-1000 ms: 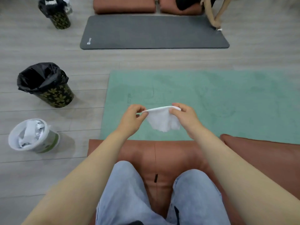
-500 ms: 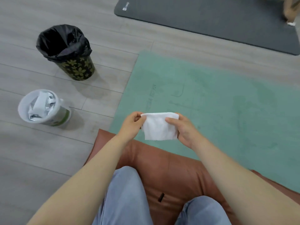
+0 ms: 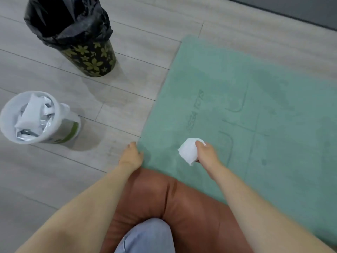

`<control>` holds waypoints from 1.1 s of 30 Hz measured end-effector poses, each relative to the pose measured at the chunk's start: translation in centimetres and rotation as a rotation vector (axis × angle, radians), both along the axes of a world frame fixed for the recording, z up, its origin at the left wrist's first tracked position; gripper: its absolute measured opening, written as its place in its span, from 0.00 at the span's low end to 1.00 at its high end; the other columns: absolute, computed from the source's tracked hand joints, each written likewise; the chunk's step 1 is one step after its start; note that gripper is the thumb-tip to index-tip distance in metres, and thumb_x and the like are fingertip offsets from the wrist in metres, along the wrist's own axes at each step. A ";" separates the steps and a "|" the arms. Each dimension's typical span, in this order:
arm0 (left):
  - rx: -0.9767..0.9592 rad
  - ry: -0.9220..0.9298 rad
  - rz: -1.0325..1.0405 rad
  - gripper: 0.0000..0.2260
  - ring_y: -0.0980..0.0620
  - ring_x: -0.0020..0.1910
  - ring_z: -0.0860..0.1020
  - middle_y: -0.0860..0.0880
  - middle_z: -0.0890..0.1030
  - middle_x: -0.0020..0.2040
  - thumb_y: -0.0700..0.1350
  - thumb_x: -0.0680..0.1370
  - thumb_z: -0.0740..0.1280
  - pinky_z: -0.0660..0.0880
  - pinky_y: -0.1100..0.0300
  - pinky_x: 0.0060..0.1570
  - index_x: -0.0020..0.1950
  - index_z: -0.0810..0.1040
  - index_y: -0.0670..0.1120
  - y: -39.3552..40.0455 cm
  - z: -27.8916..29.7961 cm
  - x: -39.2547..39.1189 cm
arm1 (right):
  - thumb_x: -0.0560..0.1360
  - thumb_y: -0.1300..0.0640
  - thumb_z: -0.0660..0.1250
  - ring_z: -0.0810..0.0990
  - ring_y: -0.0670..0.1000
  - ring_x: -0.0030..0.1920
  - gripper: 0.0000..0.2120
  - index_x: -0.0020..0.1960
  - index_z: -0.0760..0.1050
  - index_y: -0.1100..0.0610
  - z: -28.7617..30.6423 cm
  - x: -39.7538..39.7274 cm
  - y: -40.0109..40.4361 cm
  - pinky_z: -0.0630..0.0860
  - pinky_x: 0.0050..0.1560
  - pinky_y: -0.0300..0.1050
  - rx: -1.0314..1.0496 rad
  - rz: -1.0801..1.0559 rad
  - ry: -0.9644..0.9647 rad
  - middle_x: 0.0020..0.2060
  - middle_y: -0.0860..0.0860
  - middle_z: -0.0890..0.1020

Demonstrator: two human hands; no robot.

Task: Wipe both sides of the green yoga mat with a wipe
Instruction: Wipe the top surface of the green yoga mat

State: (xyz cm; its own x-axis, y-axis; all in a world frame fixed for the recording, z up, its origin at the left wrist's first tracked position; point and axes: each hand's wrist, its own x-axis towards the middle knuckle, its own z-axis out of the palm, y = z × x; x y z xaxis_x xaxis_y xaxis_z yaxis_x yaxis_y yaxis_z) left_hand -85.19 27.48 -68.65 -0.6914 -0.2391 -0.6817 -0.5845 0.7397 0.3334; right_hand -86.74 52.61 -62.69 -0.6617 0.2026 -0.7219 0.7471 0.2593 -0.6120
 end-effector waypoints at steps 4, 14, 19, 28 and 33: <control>0.011 0.054 0.182 0.30 0.38 0.70 0.70 0.35 0.70 0.70 0.49 0.78 0.70 0.66 0.52 0.68 0.73 0.63 0.35 0.1 -5.7 -5.0 | 0.82 0.50 0.53 0.76 0.58 0.57 0.18 0.59 0.74 0.63 -5.0 -2.0 -0.7 0.68 0.53 0.44 0.196 0.105 0.123 0.56 0.60 0.78; 0.129 0.525 -0.045 0.13 0.41 0.51 0.78 0.38 0.81 0.51 0.48 0.81 0.65 0.69 0.53 0.47 0.54 0.77 0.37 3.3 -9.9 -12.5 | 0.83 0.54 0.51 0.73 0.46 0.51 0.15 0.63 0.71 0.58 -11.4 -5.8 0.1 0.65 0.48 0.33 0.253 -0.205 0.526 0.52 0.48 0.76; 0.051 0.435 -0.260 0.15 0.39 0.54 0.76 0.37 0.78 0.55 0.49 0.80 0.66 0.65 0.55 0.46 0.58 0.75 0.38 2.0 -12.1 -14.0 | 0.79 0.66 0.53 0.70 0.50 0.65 0.21 0.71 0.64 0.61 -14.2 -7.8 -0.9 0.62 0.64 0.35 0.315 0.124 0.589 0.67 0.54 0.72; -0.130 0.771 -0.382 0.21 0.45 0.72 0.68 0.46 0.73 0.71 0.47 0.81 0.55 0.56 0.49 0.75 0.72 0.73 0.45 -2.2 -15.2 -7.9 | 0.74 0.72 0.52 0.61 0.57 0.74 0.27 0.73 0.60 0.65 -18.3 -14.3 -7.2 0.55 0.75 0.51 0.450 0.369 0.807 0.73 0.58 0.63; -0.101 0.775 -0.357 0.23 0.46 0.73 0.67 0.46 0.72 0.72 0.43 0.77 0.55 0.56 0.50 0.76 0.71 0.74 0.44 -2.3 -15.6 -8.1 | 0.78 0.59 0.55 0.55 0.55 0.76 0.25 0.75 0.59 0.61 -20.2 -14.2 -10.6 0.49 0.75 0.47 0.558 0.698 0.707 0.75 0.55 0.59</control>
